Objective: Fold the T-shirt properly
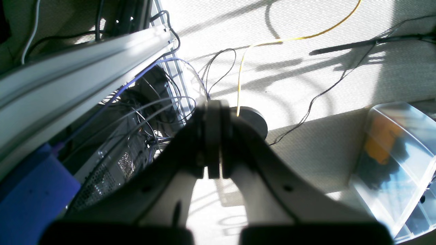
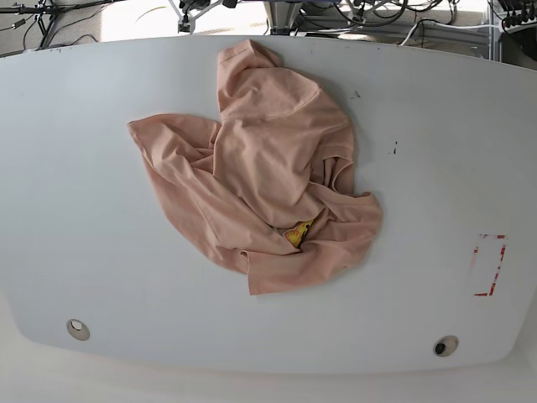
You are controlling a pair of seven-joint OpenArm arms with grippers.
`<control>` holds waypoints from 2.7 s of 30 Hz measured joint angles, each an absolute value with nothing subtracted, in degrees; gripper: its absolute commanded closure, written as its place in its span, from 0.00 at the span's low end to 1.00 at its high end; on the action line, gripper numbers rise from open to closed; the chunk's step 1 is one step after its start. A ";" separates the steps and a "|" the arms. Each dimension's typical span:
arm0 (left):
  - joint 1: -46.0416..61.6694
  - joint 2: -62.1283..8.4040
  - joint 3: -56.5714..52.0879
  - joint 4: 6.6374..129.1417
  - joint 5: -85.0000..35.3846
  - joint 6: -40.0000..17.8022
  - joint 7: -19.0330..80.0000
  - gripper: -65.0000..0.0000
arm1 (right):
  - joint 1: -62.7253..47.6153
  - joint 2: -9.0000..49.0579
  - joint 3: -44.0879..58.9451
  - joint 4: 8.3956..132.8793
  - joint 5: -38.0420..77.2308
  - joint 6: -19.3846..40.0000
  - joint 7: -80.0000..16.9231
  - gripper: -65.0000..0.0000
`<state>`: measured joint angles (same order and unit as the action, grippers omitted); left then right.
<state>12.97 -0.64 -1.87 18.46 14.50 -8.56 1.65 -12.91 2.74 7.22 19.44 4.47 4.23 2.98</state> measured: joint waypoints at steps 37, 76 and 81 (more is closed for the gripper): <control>27.20 -0.10 -2.81 36.32 14.94 -8.51 -7.18 0.92 | -25.63 3.73 7.18 35.38 4.67 3.99 3.90 1.00; 49.78 -2.28 -2.31 71.94 14.24 -8.95 -2.42 0.94 | -49.23 3.84 8.25 71.42 4.67 3.79 2.52 1.00; 51.77 -2.22 -2.37 75.33 14.22 -8.88 -3.75 0.93 | -52.77 3.81 8.29 78.89 4.67 3.95 2.42 1.00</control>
